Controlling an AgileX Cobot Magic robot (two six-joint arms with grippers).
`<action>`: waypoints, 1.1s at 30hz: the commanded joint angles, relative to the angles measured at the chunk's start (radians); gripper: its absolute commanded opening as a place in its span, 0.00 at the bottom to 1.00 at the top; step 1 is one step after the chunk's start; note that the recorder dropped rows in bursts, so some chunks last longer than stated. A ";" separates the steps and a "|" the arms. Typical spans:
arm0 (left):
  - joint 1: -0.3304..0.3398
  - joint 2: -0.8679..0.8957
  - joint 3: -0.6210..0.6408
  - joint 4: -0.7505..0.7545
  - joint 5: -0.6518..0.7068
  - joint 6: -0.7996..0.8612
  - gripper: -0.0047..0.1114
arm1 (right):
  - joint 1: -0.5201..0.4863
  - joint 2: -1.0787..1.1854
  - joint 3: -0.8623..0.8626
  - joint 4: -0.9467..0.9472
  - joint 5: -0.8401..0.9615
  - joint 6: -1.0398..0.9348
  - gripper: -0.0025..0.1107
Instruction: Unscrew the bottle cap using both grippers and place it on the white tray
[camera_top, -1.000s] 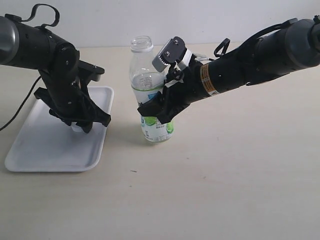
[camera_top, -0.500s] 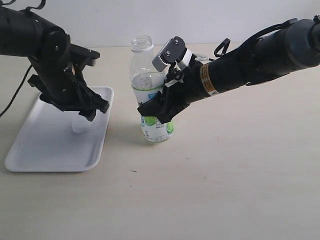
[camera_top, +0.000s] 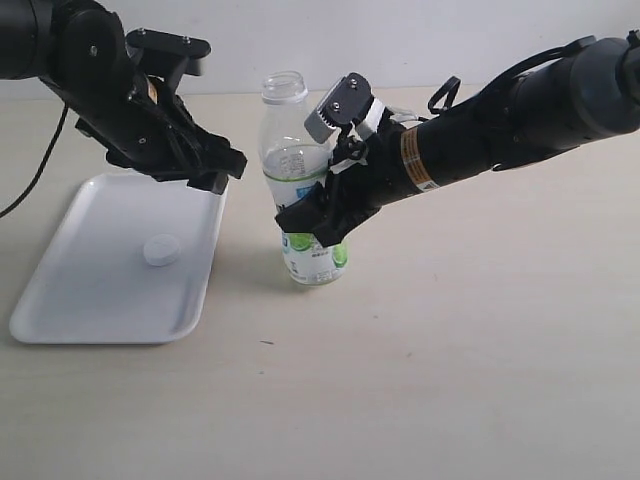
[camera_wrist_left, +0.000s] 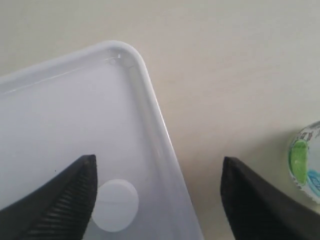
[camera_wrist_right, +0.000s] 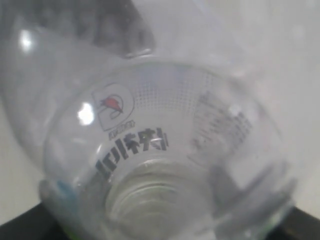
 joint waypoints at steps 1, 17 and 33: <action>-0.002 -0.011 -0.002 -0.008 -0.031 0.004 0.62 | 0.000 -0.001 0.004 -0.049 -0.001 0.023 0.50; -0.002 -0.011 -0.002 -0.008 -0.081 0.004 0.62 | 0.000 -0.085 0.004 -0.130 -0.004 0.188 0.62; -0.002 -0.011 -0.002 -0.008 -0.082 0.016 0.62 | -0.019 -0.117 0.040 -0.130 0.015 0.232 0.62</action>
